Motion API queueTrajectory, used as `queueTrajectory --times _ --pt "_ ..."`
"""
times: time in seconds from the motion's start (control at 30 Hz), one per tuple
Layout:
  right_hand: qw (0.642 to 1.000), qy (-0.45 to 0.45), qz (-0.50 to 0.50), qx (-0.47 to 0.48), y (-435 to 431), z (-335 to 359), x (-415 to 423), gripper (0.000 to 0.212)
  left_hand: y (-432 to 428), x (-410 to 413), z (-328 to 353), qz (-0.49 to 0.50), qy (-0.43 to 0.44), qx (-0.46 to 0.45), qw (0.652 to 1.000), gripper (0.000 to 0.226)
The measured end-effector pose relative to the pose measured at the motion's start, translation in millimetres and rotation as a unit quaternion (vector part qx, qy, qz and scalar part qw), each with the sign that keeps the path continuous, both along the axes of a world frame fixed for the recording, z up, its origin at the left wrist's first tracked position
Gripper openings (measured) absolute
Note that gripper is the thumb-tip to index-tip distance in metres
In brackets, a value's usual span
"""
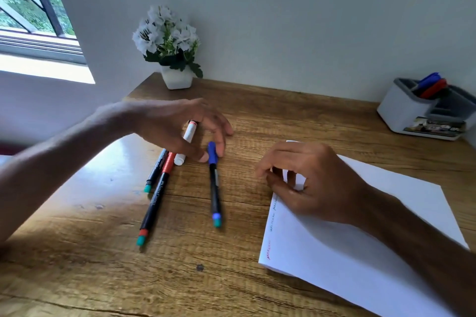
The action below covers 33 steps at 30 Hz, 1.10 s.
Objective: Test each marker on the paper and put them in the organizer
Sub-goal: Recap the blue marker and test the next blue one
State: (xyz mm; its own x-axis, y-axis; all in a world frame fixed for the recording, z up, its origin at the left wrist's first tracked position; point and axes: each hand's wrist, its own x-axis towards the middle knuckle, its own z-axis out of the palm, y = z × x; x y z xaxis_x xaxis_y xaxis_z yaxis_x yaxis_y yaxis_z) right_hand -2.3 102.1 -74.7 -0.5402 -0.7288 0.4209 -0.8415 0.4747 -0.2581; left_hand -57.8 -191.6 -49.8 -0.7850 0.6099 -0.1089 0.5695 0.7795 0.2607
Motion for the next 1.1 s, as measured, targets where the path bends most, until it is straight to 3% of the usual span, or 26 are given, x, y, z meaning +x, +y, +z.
queueTrajectory --times 0.27,0.5,0.73,0.83,1.1 --pt "0.986 -0.062 -0.078 -0.137 9 2 -5 0.017 18 -4 -1 -0.086 -0.001 0.099 0.991 0.020" --pt "0.953 -0.183 -0.129 -0.205 10 -5 -12 0.018 9 -3 14 -0.055 -0.012 0.165 0.985 0.020" --pt "0.909 -0.193 -0.172 -0.325 23 9 -20 0.019 15 0 15 -0.036 0.021 0.216 0.975 0.022" --pt "0.899 -0.201 -0.204 -0.330 29 7 -25 0.023 6 -3 18 -0.023 0.057 0.198 0.978 0.020" --pt "0.892 -0.240 -0.224 -0.310 29 2 -28 0.024 20 -3 7 0.033 0.101 0.292 0.950 0.022"
